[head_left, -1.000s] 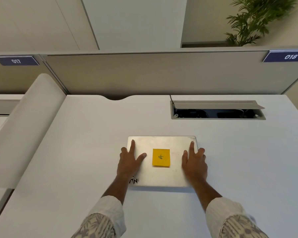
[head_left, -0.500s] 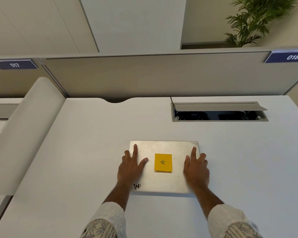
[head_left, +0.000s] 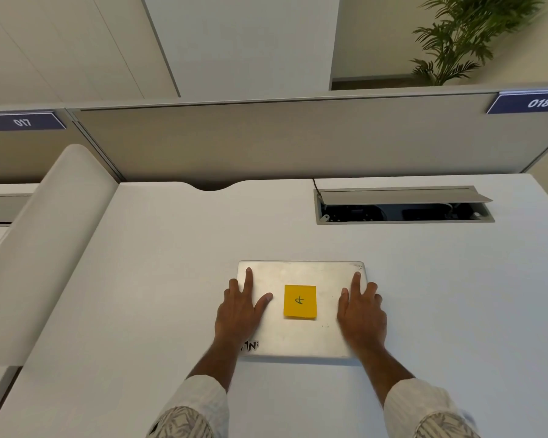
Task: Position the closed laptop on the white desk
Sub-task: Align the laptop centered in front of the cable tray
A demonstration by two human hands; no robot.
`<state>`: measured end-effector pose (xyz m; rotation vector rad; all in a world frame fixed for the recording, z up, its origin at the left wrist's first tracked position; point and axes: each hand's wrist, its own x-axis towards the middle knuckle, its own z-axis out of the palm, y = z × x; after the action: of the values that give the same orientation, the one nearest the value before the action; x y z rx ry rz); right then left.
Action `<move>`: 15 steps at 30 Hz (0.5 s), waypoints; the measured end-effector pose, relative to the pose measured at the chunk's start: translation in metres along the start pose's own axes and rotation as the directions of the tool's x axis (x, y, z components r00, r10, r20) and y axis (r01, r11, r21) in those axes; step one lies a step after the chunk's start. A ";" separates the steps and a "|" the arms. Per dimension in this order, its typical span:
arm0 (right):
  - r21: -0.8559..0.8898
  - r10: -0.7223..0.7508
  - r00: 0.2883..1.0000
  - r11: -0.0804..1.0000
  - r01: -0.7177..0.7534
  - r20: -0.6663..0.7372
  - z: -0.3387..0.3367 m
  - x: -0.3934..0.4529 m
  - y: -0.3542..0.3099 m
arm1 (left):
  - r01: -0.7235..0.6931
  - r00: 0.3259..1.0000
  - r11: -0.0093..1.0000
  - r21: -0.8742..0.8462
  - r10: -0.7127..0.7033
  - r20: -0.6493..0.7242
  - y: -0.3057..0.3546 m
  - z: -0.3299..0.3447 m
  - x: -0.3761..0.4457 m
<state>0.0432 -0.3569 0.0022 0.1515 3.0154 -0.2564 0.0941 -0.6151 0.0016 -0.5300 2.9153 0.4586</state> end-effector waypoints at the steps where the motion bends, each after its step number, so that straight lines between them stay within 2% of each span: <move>1: -0.003 -0.001 1.000 1.000 0.001 0.001 0.000 0.000 0.000 | 0.001 1.000 1.000 0.004 -0.001 0.000 0.000 0.000 0.000; 15: -0.040 0.005 1.000 0.999 -0.004 0.013 -0.001 -0.003 -0.003 | 0.010 1.000 1.000 0.007 -0.010 0.002 -0.001 0.002 -0.002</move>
<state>0.0457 -0.3595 0.0041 0.1527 3.0043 -0.1960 0.0965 -0.6146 0.0001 -0.5424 2.9104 0.4465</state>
